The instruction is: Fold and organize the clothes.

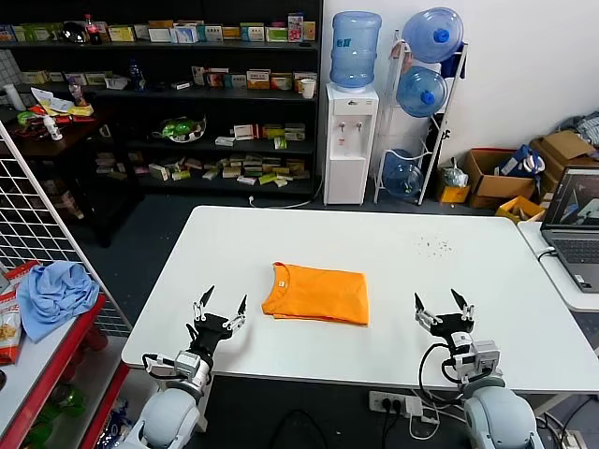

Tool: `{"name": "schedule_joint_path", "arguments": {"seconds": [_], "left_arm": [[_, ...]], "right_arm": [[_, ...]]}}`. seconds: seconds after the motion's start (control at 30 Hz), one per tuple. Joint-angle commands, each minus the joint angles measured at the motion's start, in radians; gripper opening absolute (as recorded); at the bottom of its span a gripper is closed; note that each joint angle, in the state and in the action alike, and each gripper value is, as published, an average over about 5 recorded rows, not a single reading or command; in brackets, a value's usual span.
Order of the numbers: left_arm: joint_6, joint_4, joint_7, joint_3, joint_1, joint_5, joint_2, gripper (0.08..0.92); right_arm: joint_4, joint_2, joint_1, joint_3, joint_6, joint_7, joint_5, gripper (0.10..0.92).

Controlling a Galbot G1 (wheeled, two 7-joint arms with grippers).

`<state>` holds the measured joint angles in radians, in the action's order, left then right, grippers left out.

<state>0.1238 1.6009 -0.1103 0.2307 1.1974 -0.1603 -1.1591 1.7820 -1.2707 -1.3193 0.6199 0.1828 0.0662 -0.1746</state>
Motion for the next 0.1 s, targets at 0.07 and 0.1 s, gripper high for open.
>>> {"name": "schedule_joint_path", "arguments": {"seconds": [0.07,0.1], "left_arm": [[-0.039,0.013,0.012,0.019,0.016,0.031,-0.002,0.823],[-0.039,0.014,0.012,0.018,0.017,0.032,-0.002,0.823]], "right_arm": [[0.018,-0.029,-0.008,0.018,0.023,0.016,0.016,0.823],[0.020,-0.029,-0.009,0.017,0.023,0.016,0.018,0.823]]}}
